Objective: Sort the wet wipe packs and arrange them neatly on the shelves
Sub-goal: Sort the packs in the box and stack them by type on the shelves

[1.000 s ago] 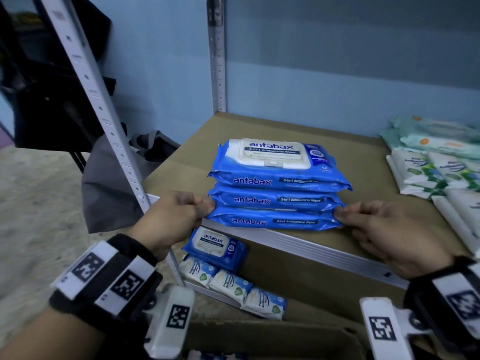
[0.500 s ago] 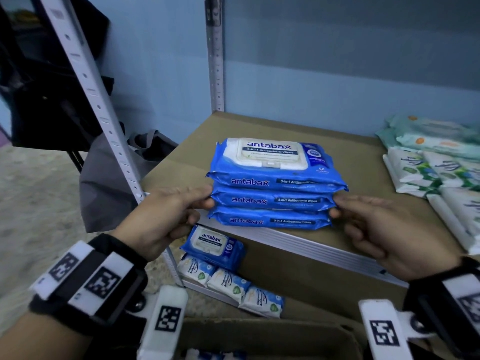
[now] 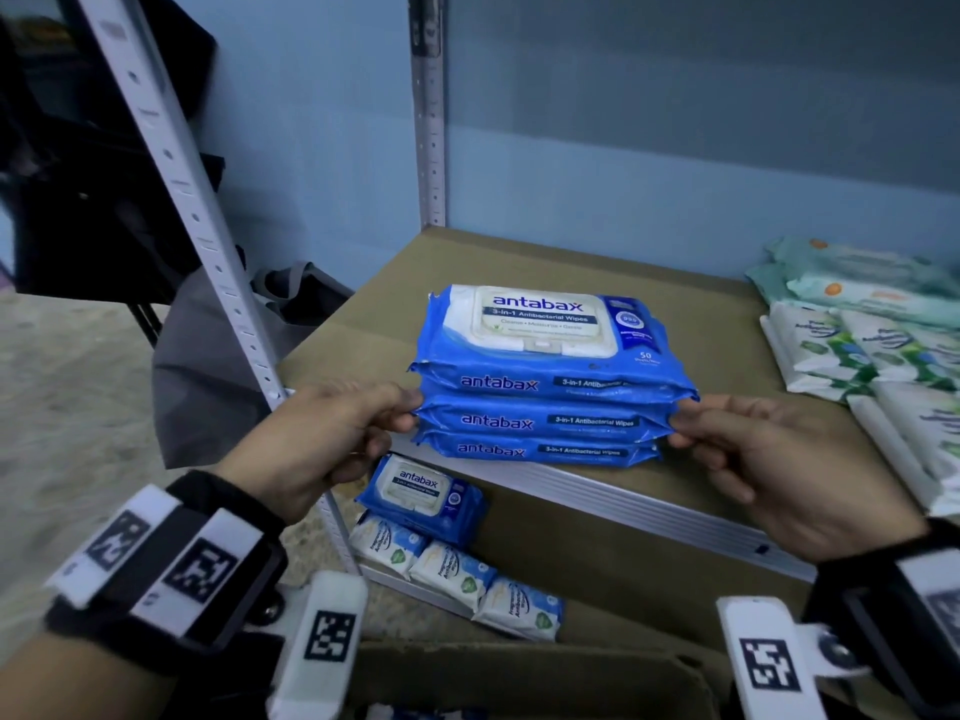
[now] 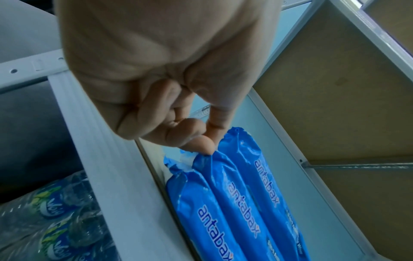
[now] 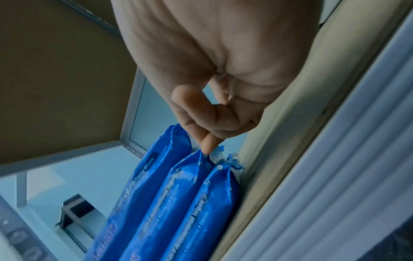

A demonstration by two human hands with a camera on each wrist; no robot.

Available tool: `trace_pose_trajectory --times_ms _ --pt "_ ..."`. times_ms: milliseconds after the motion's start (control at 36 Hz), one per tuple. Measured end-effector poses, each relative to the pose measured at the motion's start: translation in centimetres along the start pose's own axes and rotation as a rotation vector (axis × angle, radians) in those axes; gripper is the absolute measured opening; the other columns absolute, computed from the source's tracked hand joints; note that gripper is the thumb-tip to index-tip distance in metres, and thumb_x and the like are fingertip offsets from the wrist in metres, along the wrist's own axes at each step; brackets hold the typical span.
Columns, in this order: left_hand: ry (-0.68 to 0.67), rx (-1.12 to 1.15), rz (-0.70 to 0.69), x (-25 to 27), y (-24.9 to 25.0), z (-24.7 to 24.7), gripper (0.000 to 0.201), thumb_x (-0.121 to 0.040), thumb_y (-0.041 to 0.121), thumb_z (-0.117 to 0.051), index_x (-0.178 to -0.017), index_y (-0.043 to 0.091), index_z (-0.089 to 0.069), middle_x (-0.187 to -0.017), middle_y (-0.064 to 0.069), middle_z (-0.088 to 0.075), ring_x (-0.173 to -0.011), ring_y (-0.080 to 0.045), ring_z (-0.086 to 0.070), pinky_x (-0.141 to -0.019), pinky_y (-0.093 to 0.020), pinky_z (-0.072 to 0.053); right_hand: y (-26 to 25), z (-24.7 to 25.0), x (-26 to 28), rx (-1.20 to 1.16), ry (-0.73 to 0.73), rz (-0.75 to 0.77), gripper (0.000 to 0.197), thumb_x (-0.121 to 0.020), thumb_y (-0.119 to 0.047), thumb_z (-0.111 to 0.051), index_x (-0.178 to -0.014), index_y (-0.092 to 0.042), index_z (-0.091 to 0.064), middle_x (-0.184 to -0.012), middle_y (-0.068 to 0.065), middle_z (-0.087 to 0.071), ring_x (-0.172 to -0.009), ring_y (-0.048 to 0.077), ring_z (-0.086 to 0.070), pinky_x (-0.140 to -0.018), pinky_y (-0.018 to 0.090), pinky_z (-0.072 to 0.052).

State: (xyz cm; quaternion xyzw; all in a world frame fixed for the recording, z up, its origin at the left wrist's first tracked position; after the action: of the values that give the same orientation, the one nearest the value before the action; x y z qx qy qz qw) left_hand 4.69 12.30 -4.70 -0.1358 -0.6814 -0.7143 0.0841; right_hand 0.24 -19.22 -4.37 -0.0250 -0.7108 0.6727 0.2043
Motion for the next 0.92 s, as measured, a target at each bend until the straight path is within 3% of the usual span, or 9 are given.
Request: trace_pose_trajectory --times_ms 139,194,250,361,417,500,639,750,917 --pt "-0.007 -0.102 -0.043 0.1 0.5 0.3 0.015 -0.085 0.024 -0.071 -0.079 0.011 -0.069 -0.07 0.001 -0.065 -0.046 -0.008 -0.042 -0.036 -0.016 -0.024 -0.8 0.4 0.6 0.233 0.133 0.183 0.007 -0.087 -0.008 -0.07 -0.093 -0.006 -0.069 -0.064 0.001 -0.066 -0.045 0.009 -0.049 -0.036 0.024 -0.041" --pt "0.018 -0.153 -0.108 0.4 1.0 0.5 0.021 -0.086 0.029 -0.071 -0.083 0.008 -0.071 -0.07 0.003 -0.068 -0.05 -0.011 -0.045 -0.038 -0.016 -0.029 -2.2 0.7 1.1 0.442 0.261 0.353 0.016 -0.087 -0.021 -0.072 -0.101 -0.014 -0.069 -0.076 -0.004 -0.069 -0.057 0.004 -0.057 -0.054 0.031 -0.051" --pt "0.071 -0.228 -0.212 0.7 1.4 0.9 0.023 -0.088 0.033 -0.068 -0.084 0.01 -0.072 -0.07 0.005 -0.071 -0.057 -0.012 -0.051 -0.044 -0.015 -0.037 -4.1 0.1 2.2 0.691 0.347 0.582 0.023 -0.089 -0.037 -0.066 -0.105 -0.021 -0.068 -0.091 -0.005 -0.068 -0.074 0.007 -0.062 -0.072 0.034 -0.052" --pt "0.254 -0.668 -0.503 1.1 2.0 2.2 0.017 -0.089 0.039 -0.066 -0.079 0.027 -0.071 -0.073 0.014 -0.067 -0.071 0.0 -0.059 -0.068 -0.021 -0.046 -6.6 -4.1 4.3 1.066 0.207 0.906 0.046 -0.092 -0.047 -0.047 -0.125 -0.019 -0.061 -0.124 -0.002 -0.061 -0.116 0.018 -0.055 -0.101 0.034 -0.041" --pt "0.285 -0.862 -0.577 1.0 1.9 2.5 0.01 -0.09 0.039 -0.064 -0.088 0.031 -0.07 -0.081 0.02 -0.064 -0.078 0.0 -0.056 -0.073 -0.025 -0.046 -7.0 -6.6 4.5 1.152 0.04 0.902 0.054 -0.096 -0.053 -0.042 -0.138 -0.02 -0.052 -0.141 -0.004 -0.052 -0.132 0.013 -0.044 -0.113 0.029 -0.031" --pt "0.244 -0.987 -0.641 0.0 1.6 3.1 0.019 -0.092 0.038 -0.06 -0.107 0.03 -0.069 -0.108 0.015 -0.065 -0.1 -0.009 -0.057 -0.087 -0.029 -0.045 -6.5 -9.7 4.0 1.279 -0.179 0.848 0.069 -0.096 -0.062 -0.036 -0.153 -0.024 -0.029 -0.156 -0.008 -0.032 -0.144 0.009 -0.026 -0.121 0.031 -0.019" --pt "0.189 -1.02 -0.607 -1.3 0.8 3.7 0.023 -0.094 0.036 -0.058 -0.114 0.03 -0.067 -0.119 0.013 -0.061 -0.109 -0.012 -0.056 -0.092 -0.033 -0.047 -5.5 -12.0 3.1 1.585 -0.303 0.831 0.091 -0.08 -0.083 -0.012 -0.156 -0.033 -0.01 -0.161 -0.007 -0.017 -0.148 0.016 -0.014 -0.12 0.045 -0.017" --pt "0.123 -1.1 -0.568 -1.6 -0.3 3.9 0.02 -0.095 0.04 -0.056 -0.106 0.03 -0.068 -0.111 0.012 -0.063 -0.099 -0.011 -0.059 -0.087 -0.033 -0.05 -5.0 -11.7 2.9 1.647 -0.339 0.826 0.099 -0.075 -0.086 -0.023 -0.156 -0.034 -0.003 -0.164 -0.003 -0.008 -0.15 0.019 -0.007 -0.122 0.047 -0.012" --pt "0.112 -1.127 -0.575 -1.8 -0.5 4.0 0.021 -0.092 0.038 -0.058 -0.11 0.03 -0.067 -0.115 0.012 -0.061 -0.104 -0.013 -0.056 -0.091 -0.035 -0.048 -4.0 -11.9 2.8 1.677 -0.284 0.836 0.11 -0.067 -0.084 -0.043 -0.155 -0.034 0.0 -0.163 -0.004 -0.004 -0.15 0.022 -0.005 -0.121 0.049 -0.012"
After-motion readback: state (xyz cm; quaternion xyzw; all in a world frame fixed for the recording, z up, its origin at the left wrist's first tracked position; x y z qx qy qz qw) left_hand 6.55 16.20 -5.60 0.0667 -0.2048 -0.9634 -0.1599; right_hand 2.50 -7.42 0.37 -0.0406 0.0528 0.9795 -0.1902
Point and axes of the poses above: each hand's wrist, its own x-axis away from the middle knuckle, its own z-axis out of the back of the hand, y = z × x, the point moved 3 cm from there along -x, towards the middle knuckle
